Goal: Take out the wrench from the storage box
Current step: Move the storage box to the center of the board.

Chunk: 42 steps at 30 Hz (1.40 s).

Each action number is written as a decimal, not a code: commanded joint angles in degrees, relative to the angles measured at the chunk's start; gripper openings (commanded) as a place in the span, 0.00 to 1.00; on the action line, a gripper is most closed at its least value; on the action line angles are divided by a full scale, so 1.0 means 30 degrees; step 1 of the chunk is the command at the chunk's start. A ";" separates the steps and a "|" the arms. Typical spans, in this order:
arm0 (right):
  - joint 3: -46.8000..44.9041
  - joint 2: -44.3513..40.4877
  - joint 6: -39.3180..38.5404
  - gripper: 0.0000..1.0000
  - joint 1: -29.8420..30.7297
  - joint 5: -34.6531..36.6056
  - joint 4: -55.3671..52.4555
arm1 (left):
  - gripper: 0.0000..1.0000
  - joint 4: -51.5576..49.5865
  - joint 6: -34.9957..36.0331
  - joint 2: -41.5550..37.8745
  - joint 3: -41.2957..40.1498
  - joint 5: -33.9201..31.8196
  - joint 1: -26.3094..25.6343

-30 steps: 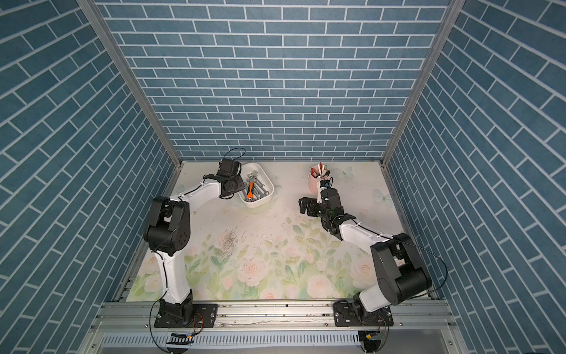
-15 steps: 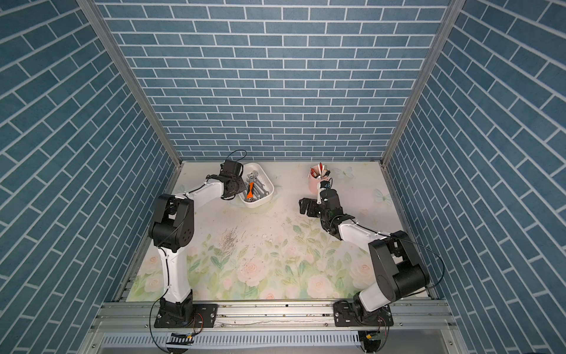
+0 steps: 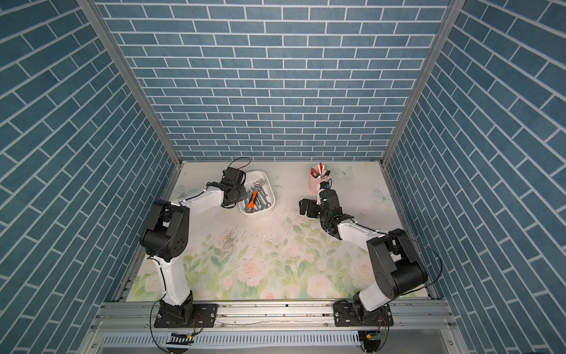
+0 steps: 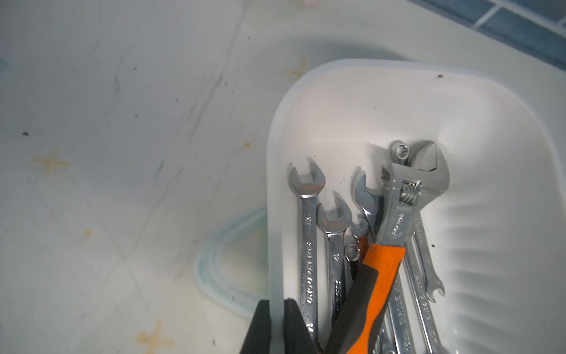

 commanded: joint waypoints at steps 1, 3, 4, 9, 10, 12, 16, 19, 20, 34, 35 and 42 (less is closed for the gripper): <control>-0.0174 -0.0743 0.0595 0.98 0.0098 -0.0240 -0.0709 | 0.08 -0.0671 0.0654 -0.1280 -0.1087 0.0908 -0.0891; -0.0163 -0.0912 0.0625 0.97 0.0089 -0.0460 -0.1469 | 0.08 -0.0604 0.0591 -0.1805 -0.1784 0.1064 -0.1313; -0.0118 -0.1043 0.0651 0.97 0.0086 -0.0499 -0.2007 | 0.08 -0.0572 0.0583 -0.2067 -0.2087 0.1064 -0.1546; -0.0226 -0.2236 0.0555 0.96 0.0100 -0.0446 -0.4618 | 0.07 -0.0224 0.0280 -0.3252 -0.3644 0.1530 -0.2541; -0.0342 -0.2645 0.0584 0.96 0.0100 -0.0460 -0.5060 | 0.07 -0.0141 0.0236 -0.3493 -0.3927 0.1636 -0.2709; -0.0561 -0.3414 0.0677 0.95 0.0100 -0.0467 -0.5786 | 0.06 -0.0131 0.0203 -0.3900 -0.4310 0.1681 -0.3091; -0.0986 -0.4835 0.1016 0.93 0.0130 -0.0619 -0.7133 | 0.05 0.0008 0.0001 -0.4783 -0.5308 0.1751 -0.3842; -0.1215 -0.5527 0.1182 0.89 0.0332 -0.1081 -0.7772 | 0.04 0.0131 -0.0148 -0.5402 -0.6072 0.1930 -0.4392; -0.1186 -0.5631 0.1200 0.87 0.0516 -0.1165 -0.8026 | 0.02 0.0154 -0.0214 -0.5605 -0.6325 0.1941 -0.4662; -0.1536 -0.6199 0.2701 0.74 0.3353 -0.0805 -0.9001 | 0.01 -0.0285 -0.0916 -0.7641 -0.8388 0.1476 -0.7066; -0.1595 -0.6128 0.2849 0.74 0.3543 -0.0714 -0.8970 | 0.02 -0.0319 -0.0982 -0.7851 -0.8527 0.1471 -0.7177; -0.1742 -0.5109 0.3779 0.71 0.4721 -0.0191 -0.8485 | 0.31 -0.0625 -0.1409 -0.9138 -0.9279 0.0877 -0.8020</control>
